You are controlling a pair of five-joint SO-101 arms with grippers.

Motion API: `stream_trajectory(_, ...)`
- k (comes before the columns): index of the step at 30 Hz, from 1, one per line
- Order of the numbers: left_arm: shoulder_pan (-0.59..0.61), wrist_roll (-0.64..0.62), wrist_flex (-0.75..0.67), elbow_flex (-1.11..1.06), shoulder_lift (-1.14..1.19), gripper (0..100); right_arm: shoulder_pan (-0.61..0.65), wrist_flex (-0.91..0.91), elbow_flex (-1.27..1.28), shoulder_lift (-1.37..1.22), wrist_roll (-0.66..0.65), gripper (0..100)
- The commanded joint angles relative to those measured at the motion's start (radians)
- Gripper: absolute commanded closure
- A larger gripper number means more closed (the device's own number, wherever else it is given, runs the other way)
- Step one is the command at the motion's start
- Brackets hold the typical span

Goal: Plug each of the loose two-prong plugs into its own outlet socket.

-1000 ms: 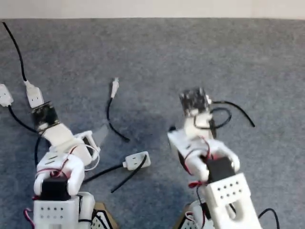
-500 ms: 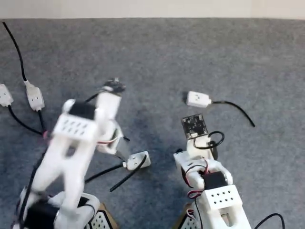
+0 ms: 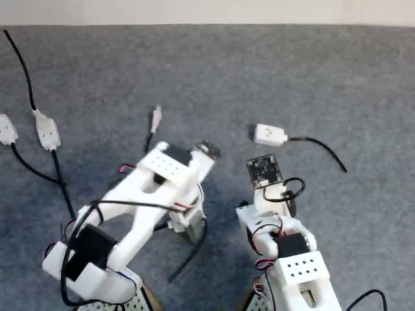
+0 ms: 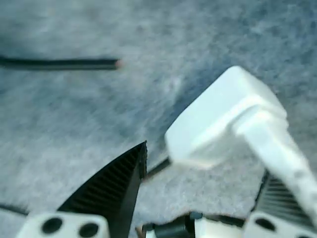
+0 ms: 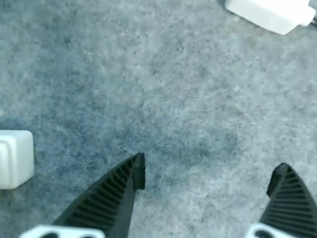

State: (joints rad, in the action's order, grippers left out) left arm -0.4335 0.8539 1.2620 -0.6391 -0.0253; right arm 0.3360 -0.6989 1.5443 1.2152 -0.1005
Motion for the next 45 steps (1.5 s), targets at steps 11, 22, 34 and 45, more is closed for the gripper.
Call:
stream_trajectory(11,-0.008,-0.023,-0.203,-0.054,0.004,96,-0.005,0.022,-0.002,0.018,-0.012,62.8)
stream_trajectory(22,0.306,-0.02,-0.018,0.209,0.008,97,-0.004,0.022,-0.001,0.016,-0.012,62.8)
stream_trajectory(34,0.866,-0.018,-0.028,0.489,0.016,97,-0.004,0.022,-0.001,0.016,-0.012,62.8)
stream_trajectory(45,1.265,0.064,-0.216,0.579,0.193,97,-0.004,0.022,-0.001,0.016,-0.012,62.8)
